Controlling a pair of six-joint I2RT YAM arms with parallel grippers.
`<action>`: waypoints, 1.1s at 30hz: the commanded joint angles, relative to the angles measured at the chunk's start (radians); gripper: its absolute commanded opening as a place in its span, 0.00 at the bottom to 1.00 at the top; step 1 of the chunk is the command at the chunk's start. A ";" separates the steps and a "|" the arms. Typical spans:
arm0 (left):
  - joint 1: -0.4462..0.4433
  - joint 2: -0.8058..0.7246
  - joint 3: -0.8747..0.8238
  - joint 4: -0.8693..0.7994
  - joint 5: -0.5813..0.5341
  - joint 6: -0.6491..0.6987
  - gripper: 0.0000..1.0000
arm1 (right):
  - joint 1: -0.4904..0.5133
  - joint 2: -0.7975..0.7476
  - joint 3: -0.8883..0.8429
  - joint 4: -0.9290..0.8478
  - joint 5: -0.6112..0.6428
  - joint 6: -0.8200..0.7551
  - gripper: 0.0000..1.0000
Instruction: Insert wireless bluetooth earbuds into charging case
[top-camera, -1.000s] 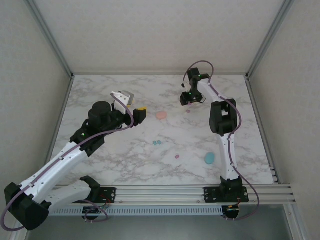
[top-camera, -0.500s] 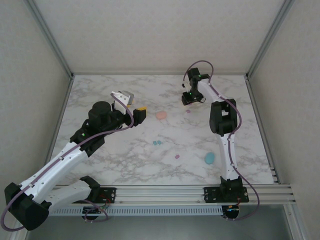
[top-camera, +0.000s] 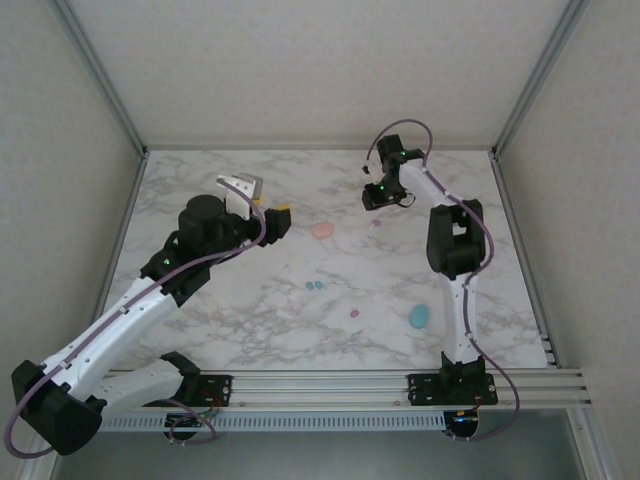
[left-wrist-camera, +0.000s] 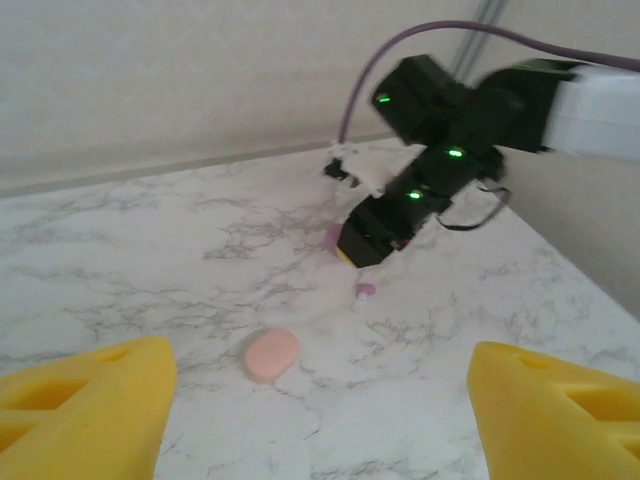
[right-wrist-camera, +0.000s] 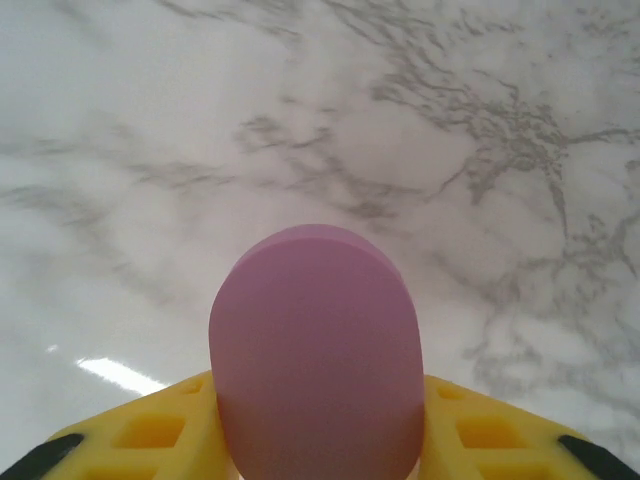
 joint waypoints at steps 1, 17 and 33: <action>0.028 0.025 0.070 -0.065 -0.028 -0.145 0.77 | 0.042 -0.302 -0.143 0.180 -0.134 0.030 0.33; 0.017 0.204 0.241 0.070 0.410 -0.466 0.76 | 0.304 -1.066 -0.795 0.560 -0.199 -0.242 0.33; -0.088 0.349 0.372 -0.083 0.463 -0.374 0.65 | 0.340 -1.073 -0.807 0.588 -0.196 -0.223 0.33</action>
